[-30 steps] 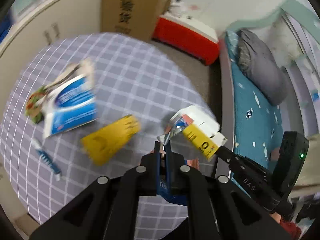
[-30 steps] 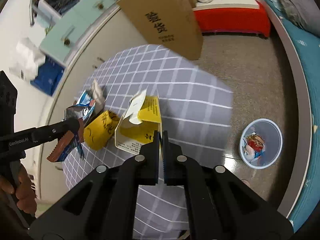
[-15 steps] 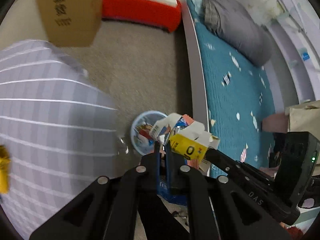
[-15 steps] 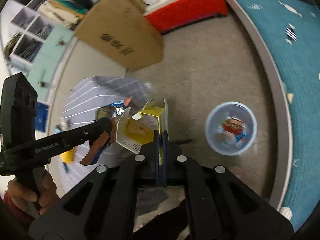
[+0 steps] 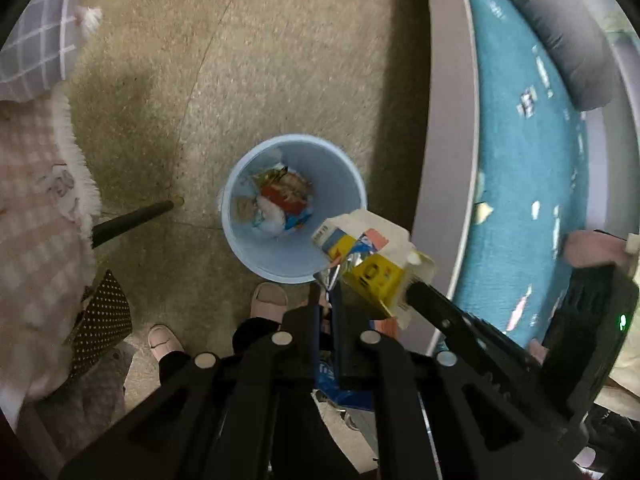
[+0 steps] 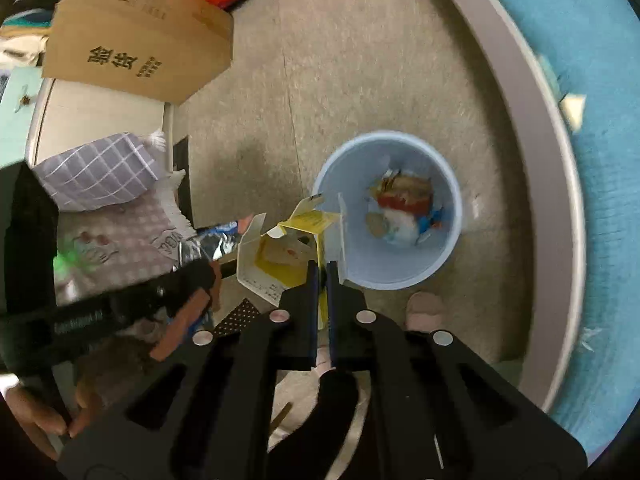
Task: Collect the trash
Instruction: 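Carry both items over the blue bucket and open both tools to drop them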
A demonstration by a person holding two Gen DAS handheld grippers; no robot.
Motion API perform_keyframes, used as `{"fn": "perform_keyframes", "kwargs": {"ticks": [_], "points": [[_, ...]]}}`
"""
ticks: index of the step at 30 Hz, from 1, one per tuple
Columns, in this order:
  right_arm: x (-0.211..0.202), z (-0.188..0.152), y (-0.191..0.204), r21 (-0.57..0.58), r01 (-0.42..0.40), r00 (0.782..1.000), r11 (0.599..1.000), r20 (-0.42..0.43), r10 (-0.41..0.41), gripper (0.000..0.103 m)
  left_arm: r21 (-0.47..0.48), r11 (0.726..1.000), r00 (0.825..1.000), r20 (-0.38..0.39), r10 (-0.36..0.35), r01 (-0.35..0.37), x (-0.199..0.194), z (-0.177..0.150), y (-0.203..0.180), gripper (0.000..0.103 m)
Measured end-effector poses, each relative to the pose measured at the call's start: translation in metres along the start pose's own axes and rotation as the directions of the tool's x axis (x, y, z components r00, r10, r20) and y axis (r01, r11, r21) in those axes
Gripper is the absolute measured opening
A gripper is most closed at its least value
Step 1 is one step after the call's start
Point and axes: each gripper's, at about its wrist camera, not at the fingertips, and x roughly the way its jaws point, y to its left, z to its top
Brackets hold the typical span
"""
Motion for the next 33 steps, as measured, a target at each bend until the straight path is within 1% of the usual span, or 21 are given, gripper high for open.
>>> {"fn": "perform_keyframes", "kwargs": {"ticks": [2,3,4,5,7,8,9,14,18,22,24,26,27,28,29,30,31,32,33], "points": [[0.015,0.007,-0.006,-0.008,0.009,1.0,1.0,-0.017,-0.009,0.006,-0.019,1.0,0.999,-0.033,-0.007,0.006,0.018,0.006,0.003,0.005],[0.024,0.011,-0.009,-0.017,0.037,0.999,0.999,-0.026,-0.037,0.007,-0.023,1.0,0.999,-0.046,-0.008,0.007,0.023,0.007,0.004,0.005],[0.028,0.015,-0.013,-0.021,0.048,0.998,0.999,-0.029,-0.049,0.007,-0.017,1.0,0.998,-0.061,0.006,-0.007,0.031,0.01,0.004,0.005],[0.033,0.017,-0.016,-0.02,0.041,0.999,0.999,-0.035,-0.042,0.01,-0.008,1.0,0.998,-0.065,0.022,-0.023,0.034,0.009,0.005,0.005],[0.04,0.02,-0.021,-0.016,0.047,0.998,0.999,-0.045,-0.047,0.032,0.003,0.999,0.996,-0.08,0.044,-0.044,0.046,0.011,0.004,0.005],[0.04,0.021,-0.024,-0.015,0.047,0.998,0.999,-0.04,-0.048,0.048,-0.001,0.999,0.995,-0.085,0.046,-0.046,0.05,0.013,0.004,0.005],[0.04,0.021,-0.027,-0.014,0.048,0.998,0.999,-0.031,-0.048,0.049,-0.011,0.999,0.995,-0.092,0.047,-0.048,0.056,0.015,0.005,0.005],[0.044,0.015,-0.048,0.038,0.061,0.997,0.997,-0.054,-0.059,0.049,-0.032,0.997,0.991,-0.121,0.063,-0.067,0.079,0.021,0.003,0.005],[0.042,0.007,-0.065,0.093,0.077,0.995,0.993,-0.064,-0.071,0.056,-0.054,0.994,0.985,-0.149,0.083,-0.092,0.097,0.026,0.002,0.006],[0.039,0.006,-0.076,0.112,0.081,0.995,0.99,-0.061,-0.074,0.056,-0.061,0.993,0.984,-0.154,0.091,-0.101,0.108,0.032,-0.004,0.008],[0.038,0.005,-0.079,0.123,0.083,0.996,0.989,-0.052,-0.077,0.057,-0.055,0.993,0.984,-0.153,0.094,-0.104,0.109,0.037,-0.009,0.017],[0.036,0.006,-0.081,0.136,0.083,0.996,0.987,-0.043,-0.078,0.058,-0.053,0.993,0.983,-0.153,0.097,-0.107,0.112,0.041,-0.013,0.033],[0.035,0.006,-0.082,0.143,0.082,0.996,0.986,-0.038,-0.078,0.059,-0.049,0.993,0.982,-0.157,0.101,-0.11,0.114,0.042,-0.014,0.037],[0.034,0.006,-0.083,0.147,0.082,0.996,0.986,-0.036,-0.078,0.059,-0.048,0.992,0.981,-0.163,0.105,-0.114,0.115,0.043,-0.016,0.044],[0.033,0.007,-0.083,0.149,0.083,0.996,0.985,-0.035,-0.078,0.059,-0.047,0.993,0.981,-0.167,0.103,-0.112,0.116,0.044,-0.017,0.047],[0.033,0.007,-0.084,0.15,0.082,0.996,0.985,-0.033,-0.078,0.059,-0.048,0.993,0.981,-0.165,0.098,-0.107,0.116,0.045,-0.018,0.048],[0.031,0.007,-0.085,0.152,0.081,0.997,0.985,-0.029,-0.078,0.059,-0.048,0.992,0.981,-0.163,0.104,-0.114,0.116,0.045,-0.019,0.052],[0.03,0.007,-0.085,0.154,0.081,0.997,0.985,-0.028,-0.078,0.059,-0.047,0.992,0.981,-0.16,0.111,-0.12,0.115,0.045,-0.019,0.058],[0.029,0.006,-0.086,0.156,0.081,0.997,0.984,-0.026,-0.078,0.059,-0.051,0.991,0.982,-0.149,0.112,-0.121,0.113,0.045,-0.019,0.061]]}}
